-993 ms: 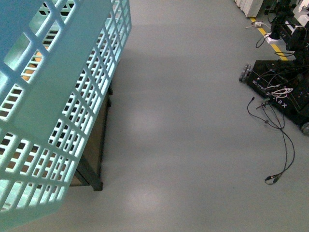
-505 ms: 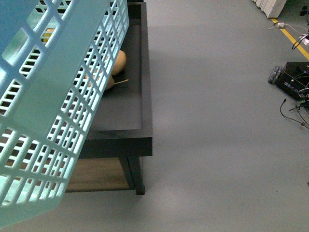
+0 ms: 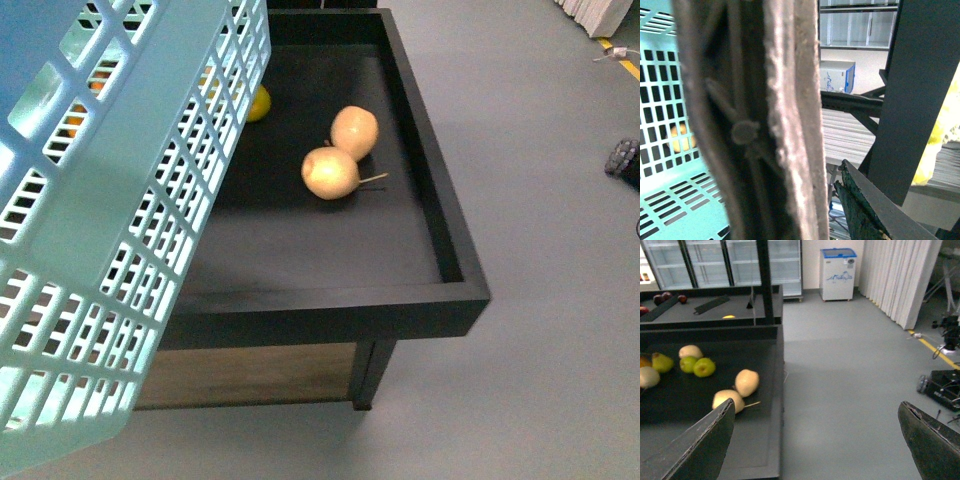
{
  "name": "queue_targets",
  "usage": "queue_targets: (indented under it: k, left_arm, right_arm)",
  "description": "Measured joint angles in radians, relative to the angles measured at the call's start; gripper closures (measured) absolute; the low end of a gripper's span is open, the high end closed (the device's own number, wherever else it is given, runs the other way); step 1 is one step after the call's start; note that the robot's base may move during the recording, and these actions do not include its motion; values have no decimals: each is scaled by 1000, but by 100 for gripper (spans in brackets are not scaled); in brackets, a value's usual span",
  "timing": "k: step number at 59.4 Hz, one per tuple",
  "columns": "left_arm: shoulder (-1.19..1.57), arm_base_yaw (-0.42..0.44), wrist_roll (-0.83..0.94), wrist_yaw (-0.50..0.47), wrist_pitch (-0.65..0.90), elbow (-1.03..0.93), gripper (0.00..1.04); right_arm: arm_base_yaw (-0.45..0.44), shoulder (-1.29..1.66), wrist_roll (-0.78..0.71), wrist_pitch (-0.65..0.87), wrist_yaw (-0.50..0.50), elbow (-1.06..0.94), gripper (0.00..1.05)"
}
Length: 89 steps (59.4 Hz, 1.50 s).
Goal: Pick lemon and mango into basket
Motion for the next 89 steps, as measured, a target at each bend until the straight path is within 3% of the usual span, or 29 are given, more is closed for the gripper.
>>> queue_targets:
  k: [89]
  left_arm:
    - [0, 0, 3, -2, 0, 0, 77]
  right_arm:
    - [0, 1, 0, 0, 2, 0, 9]
